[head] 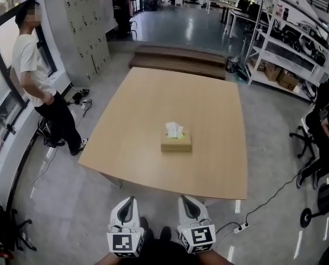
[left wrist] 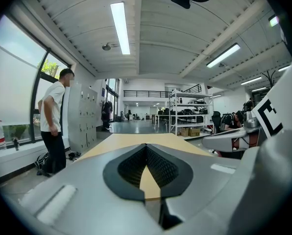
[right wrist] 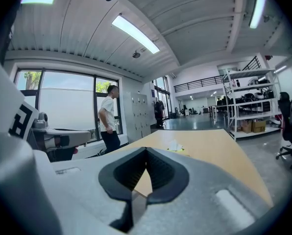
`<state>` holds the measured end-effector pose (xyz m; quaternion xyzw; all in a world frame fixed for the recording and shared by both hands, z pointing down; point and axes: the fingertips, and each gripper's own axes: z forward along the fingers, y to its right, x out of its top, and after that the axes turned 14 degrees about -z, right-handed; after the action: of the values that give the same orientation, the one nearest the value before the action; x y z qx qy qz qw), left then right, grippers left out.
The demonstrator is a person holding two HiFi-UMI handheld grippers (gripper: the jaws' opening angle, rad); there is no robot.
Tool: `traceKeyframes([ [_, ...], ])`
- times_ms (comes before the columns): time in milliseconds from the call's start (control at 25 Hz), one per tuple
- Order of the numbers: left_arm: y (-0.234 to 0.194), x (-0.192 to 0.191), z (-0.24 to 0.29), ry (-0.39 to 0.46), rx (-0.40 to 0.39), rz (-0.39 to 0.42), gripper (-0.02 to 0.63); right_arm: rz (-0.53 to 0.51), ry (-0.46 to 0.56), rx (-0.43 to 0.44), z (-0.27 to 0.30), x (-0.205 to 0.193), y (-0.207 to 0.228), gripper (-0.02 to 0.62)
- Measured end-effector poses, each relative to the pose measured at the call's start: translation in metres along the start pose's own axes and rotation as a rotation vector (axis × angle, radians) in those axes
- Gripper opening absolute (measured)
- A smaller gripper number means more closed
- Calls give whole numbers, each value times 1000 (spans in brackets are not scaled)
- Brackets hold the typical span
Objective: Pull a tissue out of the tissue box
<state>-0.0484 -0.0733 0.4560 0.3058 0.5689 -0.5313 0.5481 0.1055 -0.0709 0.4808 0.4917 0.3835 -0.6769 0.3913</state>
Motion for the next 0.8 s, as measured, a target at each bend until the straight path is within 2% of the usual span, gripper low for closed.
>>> traceKeyframes([
  [400, 7, -9, 56, -40, -58, 0, 18, -9, -53, -12, 28, -5, 27, -8],
  [800, -6, 6, 139, -65, -156, 3, 18, -10, -98, -69, 97, 2, 58, -8],
])
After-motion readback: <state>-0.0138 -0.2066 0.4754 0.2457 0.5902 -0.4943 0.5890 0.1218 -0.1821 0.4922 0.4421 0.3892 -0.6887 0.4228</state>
